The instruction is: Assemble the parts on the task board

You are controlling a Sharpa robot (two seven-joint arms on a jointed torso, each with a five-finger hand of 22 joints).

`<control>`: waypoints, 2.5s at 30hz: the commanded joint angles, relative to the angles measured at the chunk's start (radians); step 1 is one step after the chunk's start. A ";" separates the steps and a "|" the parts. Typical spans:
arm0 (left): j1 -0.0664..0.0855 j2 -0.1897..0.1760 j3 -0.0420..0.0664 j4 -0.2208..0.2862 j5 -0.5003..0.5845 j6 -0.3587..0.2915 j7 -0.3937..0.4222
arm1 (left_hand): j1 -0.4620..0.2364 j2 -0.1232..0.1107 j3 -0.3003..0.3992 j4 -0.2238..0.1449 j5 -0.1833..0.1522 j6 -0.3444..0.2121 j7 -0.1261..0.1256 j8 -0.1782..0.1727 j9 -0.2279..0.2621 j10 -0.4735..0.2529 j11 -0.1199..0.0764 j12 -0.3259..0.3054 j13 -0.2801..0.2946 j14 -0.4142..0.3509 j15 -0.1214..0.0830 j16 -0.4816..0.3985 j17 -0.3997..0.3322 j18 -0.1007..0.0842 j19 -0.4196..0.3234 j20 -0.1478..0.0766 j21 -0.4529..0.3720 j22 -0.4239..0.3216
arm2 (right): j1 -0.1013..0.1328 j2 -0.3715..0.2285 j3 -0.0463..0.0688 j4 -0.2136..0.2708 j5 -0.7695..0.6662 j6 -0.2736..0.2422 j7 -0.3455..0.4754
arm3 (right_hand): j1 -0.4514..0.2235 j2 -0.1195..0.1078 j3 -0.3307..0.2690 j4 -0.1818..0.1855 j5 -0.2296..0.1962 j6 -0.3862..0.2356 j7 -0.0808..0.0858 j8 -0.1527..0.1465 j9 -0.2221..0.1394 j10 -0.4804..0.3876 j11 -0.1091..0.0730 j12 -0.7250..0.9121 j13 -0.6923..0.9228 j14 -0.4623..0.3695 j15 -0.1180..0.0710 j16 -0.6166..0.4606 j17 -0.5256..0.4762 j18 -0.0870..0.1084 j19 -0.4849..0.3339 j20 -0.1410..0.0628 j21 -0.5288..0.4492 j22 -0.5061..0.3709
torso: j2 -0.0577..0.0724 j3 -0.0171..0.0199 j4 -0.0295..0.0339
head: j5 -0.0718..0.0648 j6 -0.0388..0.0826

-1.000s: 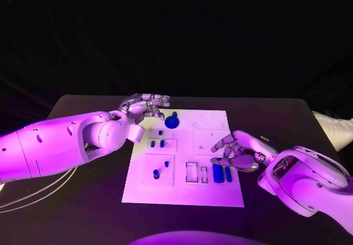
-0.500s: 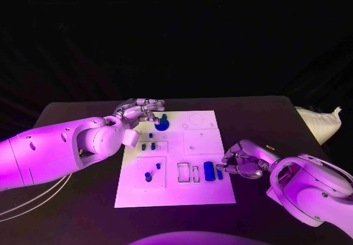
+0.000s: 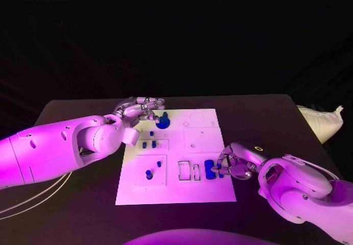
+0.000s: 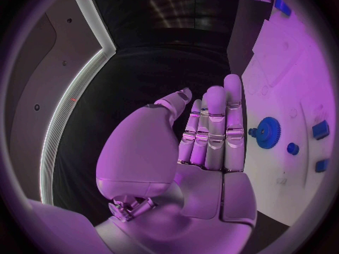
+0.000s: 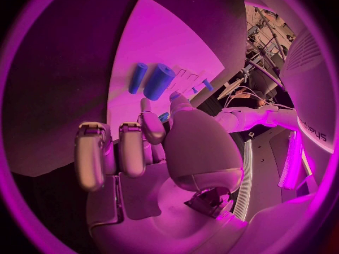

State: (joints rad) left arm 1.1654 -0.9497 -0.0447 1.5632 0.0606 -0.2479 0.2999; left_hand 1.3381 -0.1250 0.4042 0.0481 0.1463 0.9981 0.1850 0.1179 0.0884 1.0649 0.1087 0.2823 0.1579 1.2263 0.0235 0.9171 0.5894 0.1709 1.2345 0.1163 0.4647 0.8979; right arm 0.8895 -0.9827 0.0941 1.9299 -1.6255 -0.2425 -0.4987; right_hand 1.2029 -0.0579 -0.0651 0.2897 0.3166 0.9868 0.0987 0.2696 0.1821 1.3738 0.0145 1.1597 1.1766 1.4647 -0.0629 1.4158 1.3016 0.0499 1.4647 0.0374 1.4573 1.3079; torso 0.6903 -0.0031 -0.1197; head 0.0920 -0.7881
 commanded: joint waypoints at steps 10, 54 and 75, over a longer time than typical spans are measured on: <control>0.000 -0.002 0.000 0.005 -0.005 0.022 0.005 | 0.005 0.004 -0.001 -0.005 0.002 -0.006 0.001 0.006 -0.001 -0.004 0.001 0.001 0.002 -0.009 -0.001 0.004 -0.001 0.011 0.002 0.005 -0.005 -0.002 | -0.007 0.054 -0.001 -0.050 -0.067 0.058 -0.024 | -0.012 0.008 -0.016 0.000 -0.013 -0.012 0.003 0.009 0.006 -0.002 0.004 0.006 0.009 0.061 0.006 0.007 0.007 -0.011 0.049 0.006 0.006 0.081 | 0.001 0.0011 -0.0008 | 0.006 -0.006; 0.000 -0.004 0.001 0.011 -0.005 0.024 0.005 | 0.006 0.005 -0.003 -0.006 0.001 -0.008 0.001 0.009 -0.002 -0.008 0.001 0.009 0.002 -0.010 0.000 0.007 -0.004 0.011 0.004 0.005 -0.007 -0.004 | -0.026 0.126 0.000 -0.024 0.061 -0.076 -0.024 | 0.065 0.112 0.014 -0.005 0.040 0.032 -0.027 0.094 0.080 0.032 -0.022 0.049 0.081 0.067 -0.014 0.029 0.047 -0.019 0.062 -0.010 0.032 0.124 | 0.002 0.0014 -0.0011 | 0.033 -0.010; 0.000 0.000 0.001 0.012 -0.005 0.025 0.003 | 0.006 0.005 -0.003 -0.006 0.001 -0.008 0.001 0.009 -0.002 -0.008 0.001 0.009 0.002 -0.010 0.000 0.007 -0.004 0.011 0.004 0.005 -0.007 -0.004 | -0.025 0.209 -0.005 -0.074 0.086 0.050 -0.039 | -0.045 0.122 -0.030 0.000 -0.029 0.033 -0.032 0.110 0.113 0.028 -0.026 0.011 0.066 0.066 -0.017 0.026 0.044 -0.020 0.062 -0.011 0.033 0.126 | 0.002 0.0019 -0.0011 | 0.048 -0.019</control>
State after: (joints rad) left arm 1.1651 -0.9513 -0.0445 1.5729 0.0605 -0.2430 0.2985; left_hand 1.3381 -0.1250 0.4015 0.0453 0.1463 0.9981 0.1850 0.1231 0.0877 1.0649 0.1087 0.2876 0.1590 1.2227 0.0199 0.9171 0.5866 0.1709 1.2345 0.1163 0.4607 0.8955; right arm 0.8646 -0.7755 0.0889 1.8573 -1.5352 -0.2393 -0.5300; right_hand 1.1726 0.0733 -0.0899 0.2897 0.3023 1.0151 0.0742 0.3818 0.2850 1.4065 -0.0108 1.1741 1.2438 1.4685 -0.0737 1.4390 1.3076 0.0373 1.4679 0.0342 1.4834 1.3079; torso 0.6928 -0.0018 -0.1216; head 0.1389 -0.8041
